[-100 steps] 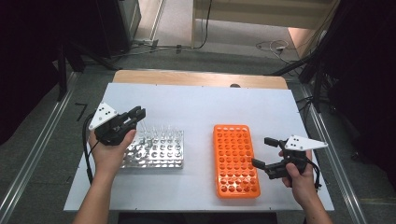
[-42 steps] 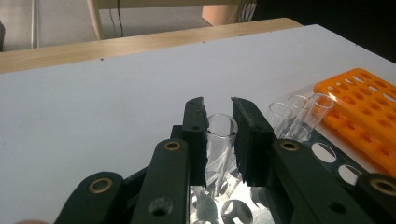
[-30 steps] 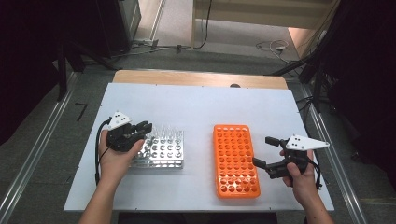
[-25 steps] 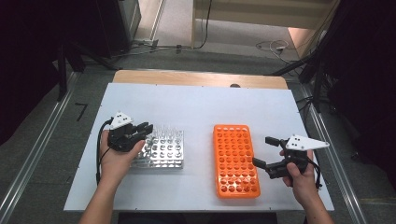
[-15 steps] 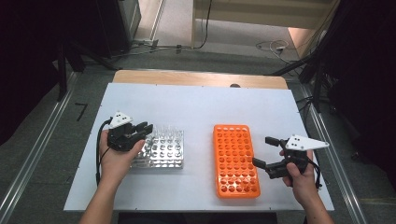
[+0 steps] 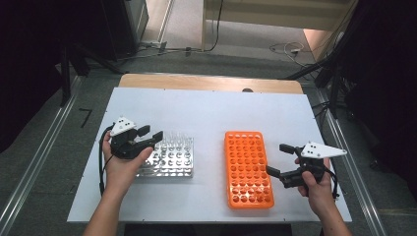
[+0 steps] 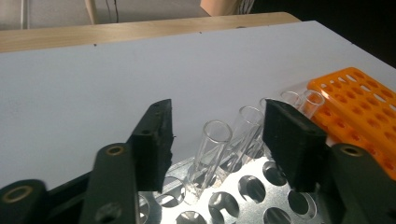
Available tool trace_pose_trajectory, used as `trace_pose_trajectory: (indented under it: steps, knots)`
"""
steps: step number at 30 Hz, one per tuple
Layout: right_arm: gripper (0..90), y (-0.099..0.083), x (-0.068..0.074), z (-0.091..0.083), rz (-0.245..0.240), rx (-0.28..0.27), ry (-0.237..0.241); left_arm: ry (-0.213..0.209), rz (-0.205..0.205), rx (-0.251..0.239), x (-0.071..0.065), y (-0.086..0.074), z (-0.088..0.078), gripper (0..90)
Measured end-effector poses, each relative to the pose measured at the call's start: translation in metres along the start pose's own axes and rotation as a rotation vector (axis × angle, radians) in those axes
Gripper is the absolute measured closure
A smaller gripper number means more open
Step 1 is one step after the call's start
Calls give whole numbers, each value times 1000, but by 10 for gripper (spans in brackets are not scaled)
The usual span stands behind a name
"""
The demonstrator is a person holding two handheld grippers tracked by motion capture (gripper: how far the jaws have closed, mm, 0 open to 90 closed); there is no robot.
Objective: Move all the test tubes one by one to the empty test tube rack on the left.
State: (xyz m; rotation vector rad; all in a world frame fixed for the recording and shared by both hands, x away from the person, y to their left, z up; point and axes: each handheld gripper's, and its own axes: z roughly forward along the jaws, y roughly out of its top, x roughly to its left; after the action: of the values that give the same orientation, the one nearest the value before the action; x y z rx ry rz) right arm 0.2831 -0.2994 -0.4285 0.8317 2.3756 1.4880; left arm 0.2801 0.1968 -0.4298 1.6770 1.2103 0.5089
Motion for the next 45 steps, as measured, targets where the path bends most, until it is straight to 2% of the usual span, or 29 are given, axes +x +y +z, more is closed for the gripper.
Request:
trace_pose_trajectory:
  steps: [6,14,16,18,19,24,25,27,30,34,40,45]
  knots:
    - [14,0,-1,-1,4,-3,-5,-43,2,-26,-2,1,-4,257]
    - [14,0,-1,-2,5,-5,-8,-59,-7,-48,-4,3,-6,85]
    - [14,0,-1,-2,5,-6,-7,-83,-15,-62,-4,4,-7,57]
    - [14,0,-1,-2,6,-6,-7,-91,-4,-63,-5,4,-8,4]
    - [14,-1,-1,-1,5,-7,-6,-116,-6,-67,-5,4,-9,0]
    - [13,-1,-2,-1,4,-8,-8,-136,3,-76,-9,4,-11,0]
    - [14,-1,-2,-1,4,-8,-9,-152,4,-82,-9,4,-12,0]
    - [13,-1,-2,-2,6,-10,-10,-150,21,-95,-12,4,-13,0]
    - [13,-2,-3,-1,7,-10,-11,-170,48,-111,-17,2,-16,0]
    - [13,-2,-3,-1,8,-8,-12,-192,73,-112,-23,-2,-19,0]
    - [13,-3,-5,-2,4,-16,-12,-195,71,-125,-25,-9,-23,0]
    - [13,-5,-8,-3,13,-23,-22,-205,86,-140,-26,-15,-29,0]
